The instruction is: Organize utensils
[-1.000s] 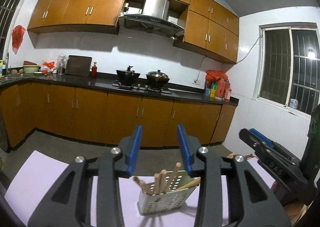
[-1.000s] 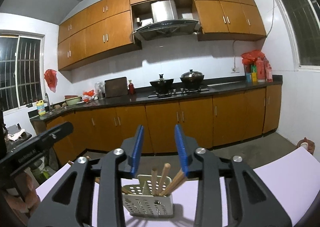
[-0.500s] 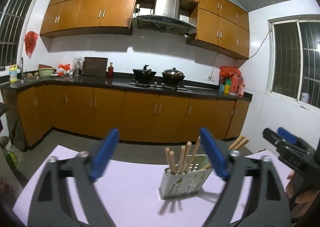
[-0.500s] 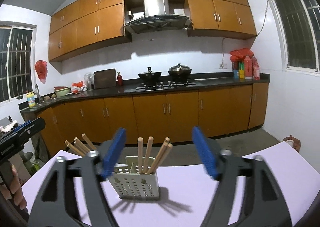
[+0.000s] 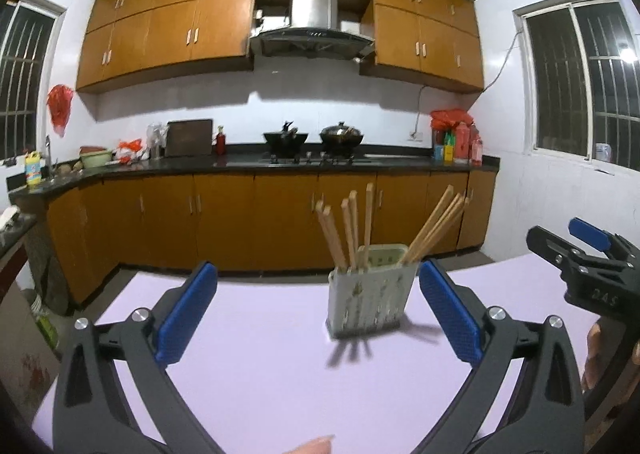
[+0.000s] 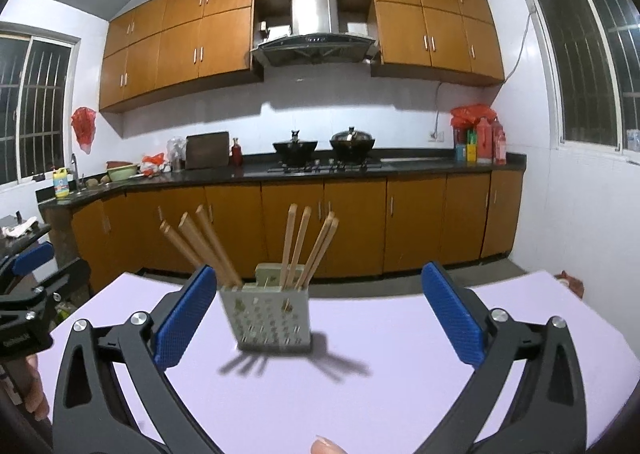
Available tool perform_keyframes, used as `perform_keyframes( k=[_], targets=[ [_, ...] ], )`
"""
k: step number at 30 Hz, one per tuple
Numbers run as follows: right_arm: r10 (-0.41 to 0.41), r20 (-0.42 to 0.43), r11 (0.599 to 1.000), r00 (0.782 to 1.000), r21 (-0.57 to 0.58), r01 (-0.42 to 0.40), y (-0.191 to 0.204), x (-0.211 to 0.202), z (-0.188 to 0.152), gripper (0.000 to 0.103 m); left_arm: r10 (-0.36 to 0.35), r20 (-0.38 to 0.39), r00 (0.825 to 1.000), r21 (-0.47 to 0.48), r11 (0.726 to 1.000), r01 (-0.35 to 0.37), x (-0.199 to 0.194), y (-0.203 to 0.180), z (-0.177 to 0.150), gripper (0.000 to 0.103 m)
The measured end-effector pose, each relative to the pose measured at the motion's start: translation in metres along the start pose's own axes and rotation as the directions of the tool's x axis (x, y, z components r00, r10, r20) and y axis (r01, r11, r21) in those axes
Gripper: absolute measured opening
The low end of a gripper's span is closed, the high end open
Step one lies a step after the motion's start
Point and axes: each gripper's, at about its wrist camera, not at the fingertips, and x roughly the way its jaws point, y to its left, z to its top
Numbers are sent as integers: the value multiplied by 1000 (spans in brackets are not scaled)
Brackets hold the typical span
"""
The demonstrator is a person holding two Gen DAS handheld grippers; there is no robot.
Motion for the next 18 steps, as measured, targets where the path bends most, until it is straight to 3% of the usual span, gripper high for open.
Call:
perform_keyframes(
  k=[8, 18],
  targets=[
    [-4, -69, 999, 998, -33, 2, 11, -7, -51, 101, 63, -45, 997, 3, 998, -63, -8, 4, -47, 99],
    [-20, -149, 999, 989, -36, 15, 12, -7, -89, 101, 73, -106, 992, 41, 997, -69, -7, -3, -89, 99]
  ],
)
